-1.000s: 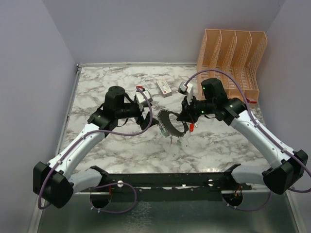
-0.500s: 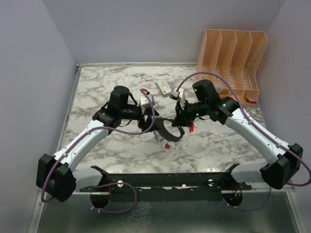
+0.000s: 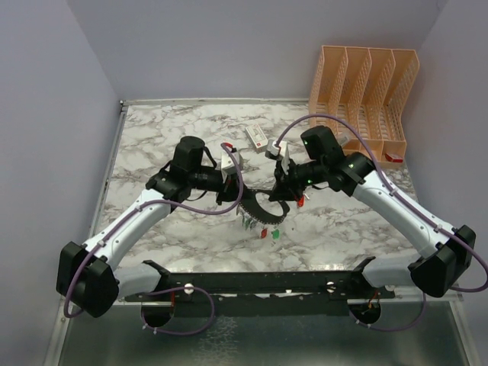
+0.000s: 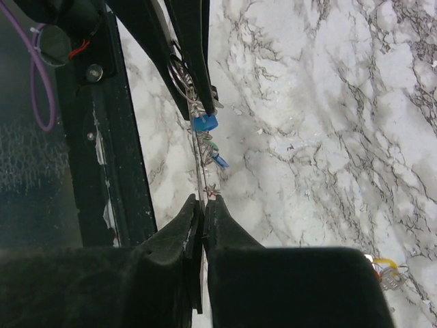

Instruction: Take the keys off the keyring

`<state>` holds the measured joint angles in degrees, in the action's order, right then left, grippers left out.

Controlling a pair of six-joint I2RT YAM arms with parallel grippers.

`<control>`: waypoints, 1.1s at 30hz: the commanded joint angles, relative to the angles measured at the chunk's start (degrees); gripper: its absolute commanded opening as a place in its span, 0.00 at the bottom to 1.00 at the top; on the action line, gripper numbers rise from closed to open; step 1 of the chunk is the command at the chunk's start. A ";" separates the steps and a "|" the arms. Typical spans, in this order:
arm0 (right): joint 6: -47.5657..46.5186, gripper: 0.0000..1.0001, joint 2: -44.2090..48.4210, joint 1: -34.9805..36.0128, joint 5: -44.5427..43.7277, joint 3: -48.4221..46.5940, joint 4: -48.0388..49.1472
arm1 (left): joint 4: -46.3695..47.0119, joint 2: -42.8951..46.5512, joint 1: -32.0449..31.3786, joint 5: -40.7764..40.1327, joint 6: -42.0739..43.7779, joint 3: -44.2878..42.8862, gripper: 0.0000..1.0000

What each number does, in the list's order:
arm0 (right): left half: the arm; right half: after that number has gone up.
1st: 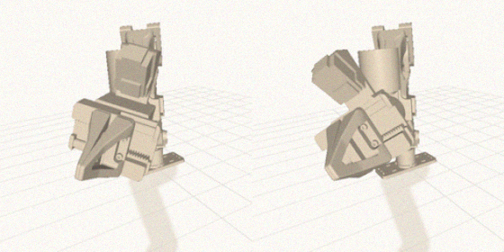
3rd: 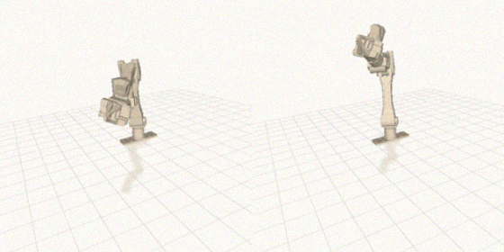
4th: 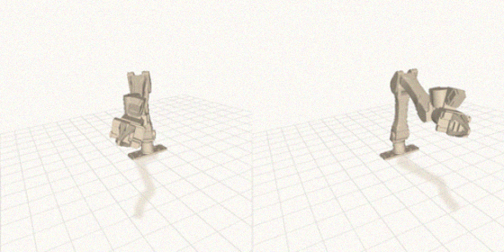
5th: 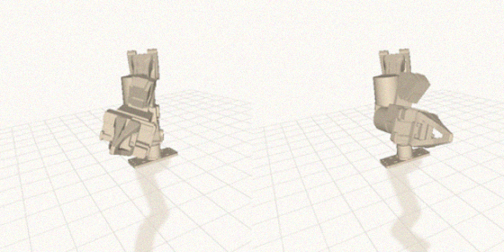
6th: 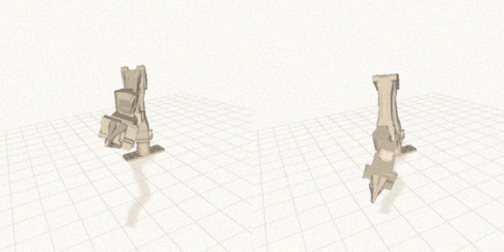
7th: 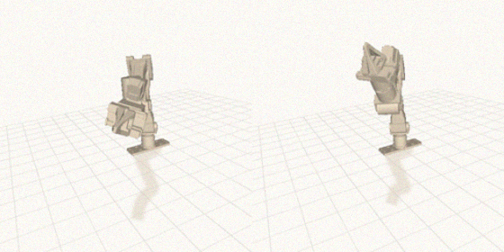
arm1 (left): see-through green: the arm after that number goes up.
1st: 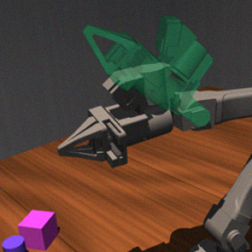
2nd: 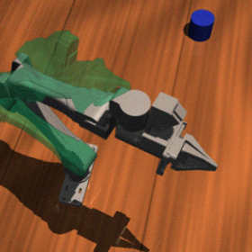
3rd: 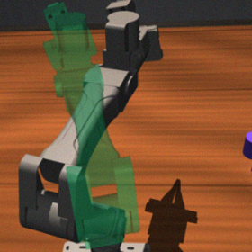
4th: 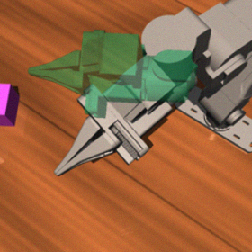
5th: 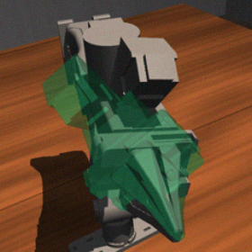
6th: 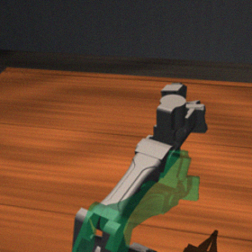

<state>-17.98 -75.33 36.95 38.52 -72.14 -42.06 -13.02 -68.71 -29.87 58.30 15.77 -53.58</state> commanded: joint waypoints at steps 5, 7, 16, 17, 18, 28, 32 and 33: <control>5.62 0.24 5.44 0.14 -7.17 2.65 10.90 | 5.31 8.52 -1.33 -8.02 -5.45 4.50 0.00; 7.05 0.39 7.03 0.16 -8.48 3.84 13.30 | 7.74 10.64 -1.33 -13.85 -9.33 6.64 0.00; 15.85 0.63 11.74 0.14 -11.38 12.77 30.24 | 17.87 15.91 -1.33 -35.30 -27.29 13.83 0.00; 17.14 0.63 12.00 0.28 -11.10 13.92 32.48 | 19.81 16.55 -1.33 -36.96 -29.63 14.71 0.00; 18.55 0.64 12.39 0.43 -10.96 15.54 35.09 | 21.57 17.11 -1.33 -38.65 -31.87 15.72 0.00; 29.70 0.64 11.84 4.07 -14.74 29.81 60.22 | 31.27 21.00 -1.33 -52.34 -48.20 22.43 0.00; 32.32 0.64 7.63 6.99 -14.99 31.82 67.34 | 31.65 21.55 -1.33 -56.33 -52.15 22.70 0.00; 32.88 0.63 6.44 7.95 -15.41 32.16 69.04 | 31.69 21.59 -1.33 -56.75 -52.95 22.61 0.00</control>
<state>10.72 -65.25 42.04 25.52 -41.54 14.90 13.37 -48.69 -31.16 7.97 -29.76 -30.63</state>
